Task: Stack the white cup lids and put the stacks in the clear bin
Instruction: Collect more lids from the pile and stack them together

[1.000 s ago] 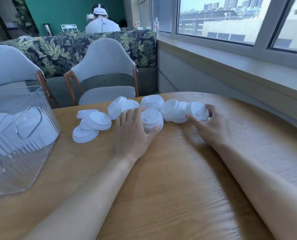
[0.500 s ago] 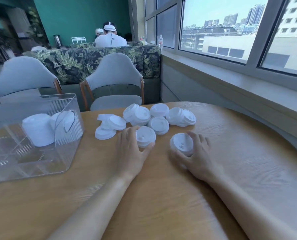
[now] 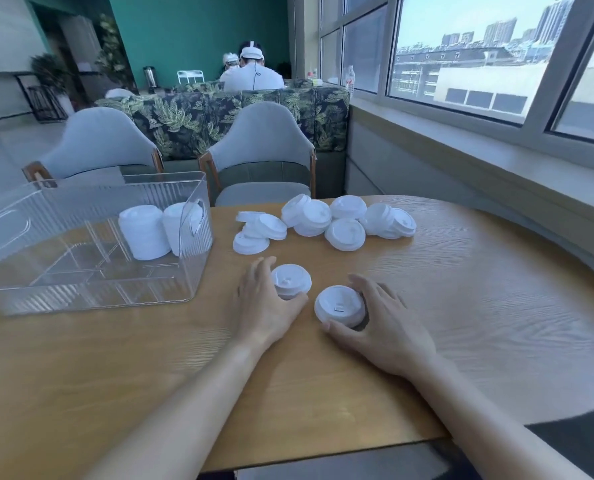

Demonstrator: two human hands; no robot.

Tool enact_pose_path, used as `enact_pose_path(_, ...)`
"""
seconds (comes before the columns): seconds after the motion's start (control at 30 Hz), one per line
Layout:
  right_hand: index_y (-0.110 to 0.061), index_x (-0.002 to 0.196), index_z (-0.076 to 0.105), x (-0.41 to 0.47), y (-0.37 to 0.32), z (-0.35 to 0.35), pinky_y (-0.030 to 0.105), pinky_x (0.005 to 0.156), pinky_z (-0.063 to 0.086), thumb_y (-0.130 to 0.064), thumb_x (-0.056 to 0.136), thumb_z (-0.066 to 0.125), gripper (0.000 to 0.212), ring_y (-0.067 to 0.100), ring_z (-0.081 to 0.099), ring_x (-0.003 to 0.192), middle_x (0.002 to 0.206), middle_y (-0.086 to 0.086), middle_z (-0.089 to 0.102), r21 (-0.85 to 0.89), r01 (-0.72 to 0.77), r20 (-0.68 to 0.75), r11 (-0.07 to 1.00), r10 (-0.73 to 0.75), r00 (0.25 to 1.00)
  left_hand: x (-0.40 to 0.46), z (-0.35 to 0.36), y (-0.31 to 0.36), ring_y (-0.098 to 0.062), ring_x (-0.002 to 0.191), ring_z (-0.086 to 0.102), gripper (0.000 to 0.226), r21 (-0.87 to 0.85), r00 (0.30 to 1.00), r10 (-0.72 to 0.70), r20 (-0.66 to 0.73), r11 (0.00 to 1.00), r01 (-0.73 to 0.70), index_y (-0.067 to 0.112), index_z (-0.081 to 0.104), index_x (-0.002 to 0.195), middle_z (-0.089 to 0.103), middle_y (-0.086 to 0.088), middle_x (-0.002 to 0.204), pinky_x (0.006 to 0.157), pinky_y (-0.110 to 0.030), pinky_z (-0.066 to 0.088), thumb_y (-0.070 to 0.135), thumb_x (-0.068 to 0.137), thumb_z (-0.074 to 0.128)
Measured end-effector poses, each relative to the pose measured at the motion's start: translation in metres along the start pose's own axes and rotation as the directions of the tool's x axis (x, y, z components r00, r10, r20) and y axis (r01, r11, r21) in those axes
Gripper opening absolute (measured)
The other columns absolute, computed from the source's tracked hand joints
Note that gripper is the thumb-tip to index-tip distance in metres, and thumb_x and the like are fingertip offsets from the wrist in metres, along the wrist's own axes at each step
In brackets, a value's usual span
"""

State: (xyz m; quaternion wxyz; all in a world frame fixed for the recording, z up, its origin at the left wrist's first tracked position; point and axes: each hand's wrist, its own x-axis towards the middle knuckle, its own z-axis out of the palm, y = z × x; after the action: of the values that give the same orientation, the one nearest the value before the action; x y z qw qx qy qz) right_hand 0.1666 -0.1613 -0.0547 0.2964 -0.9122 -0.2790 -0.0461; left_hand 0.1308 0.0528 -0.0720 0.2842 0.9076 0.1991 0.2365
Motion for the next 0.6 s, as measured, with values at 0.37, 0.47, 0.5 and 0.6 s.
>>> enact_pose_path(0.37, -0.037, 0.143, 0.035, 0.005, 0.01, 0.003, 0.026, 0.11, 0.028, -0.052, 0.082, 0.06, 0.067, 0.004, 0.031, 0.135, 0.139, -0.02, 0.045, -0.024, 0.022, 0.034, 0.999, -0.021, 0.999, -0.004, -0.005, -0.002, -0.016, 0.123, 0.056, 0.074, -0.159, 0.999, -0.02, -0.035, 0.987, 0.014, 0.023, 0.05, 0.14, 0.058, 0.006, 0.136, 0.104, -0.037, 0.046, 0.05, 0.078, 0.082)
enact_pose_path(0.47, -0.038, 0.14, 0.037, 0.006, 0.011, 0.004, 0.028, 0.111, 0.03, -0.055, 0.083, 0.061, 0.064, 0.003, 0.03, 0.135, 0.138, -0.023, 0.048, -0.011, 0.023, 0.03, 1.0, -0.022, 0.999, -0.011, -0.007, -0.001, -0.009, 0.118, 0.056, 0.078, -0.245, 0.999, 0.016, -0.028, 0.969, -0.023, 0.024, 0.052, 0.14, 0.051, 0.01, 0.132, 0.1, -0.031, 0.049, 0.05, 0.075, 0.086)
enact_pose_path(0.5, -0.038, 0.139, 0.037, 0.006, 0.011, 0.004, 0.029, 0.11, 0.031, -0.058, 0.082, 0.061, 0.065, 0.003, 0.03, 0.135, 0.138, -0.023, 0.048, -0.007, 0.025, 0.034, 1.0, -0.024, 0.999, -0.013, -0.008, 0.0, -0.008, 0.118, 0.055, 0.081, -0.267, 0.999, 0.037, -0.009, 0.963, -0.038, 0.023, 0.051, 0.142, 0.05, 0.011, 0.132, 0.1, -0.028, 0.048, 0.05, 0.074, 0.087)
enact_pose_path(0.6, -0.037, 0.14, 0.036, 0.006, 0.01, 0.004, 0.03, 0.11, 0.031, -0.064, 0.082, 0.061, 0.069, 0.003, 0.031, 0.135, 0.137, -0.023, 0.048, -0.003, 0.032, 0.057, 0.999, -0.032, 0.998, -0.016, -0.008, 0.003, -0.003, 0.117, 0.054, 0.091, -0.307, 0.995, 0.087, 0.051, 0.949, -0.067, 0.019, 0.05, 0.147, 0.049, 0.014, 0.13, 0.102, -0.023, 0.047, 0.052, 0.072, 0.088)
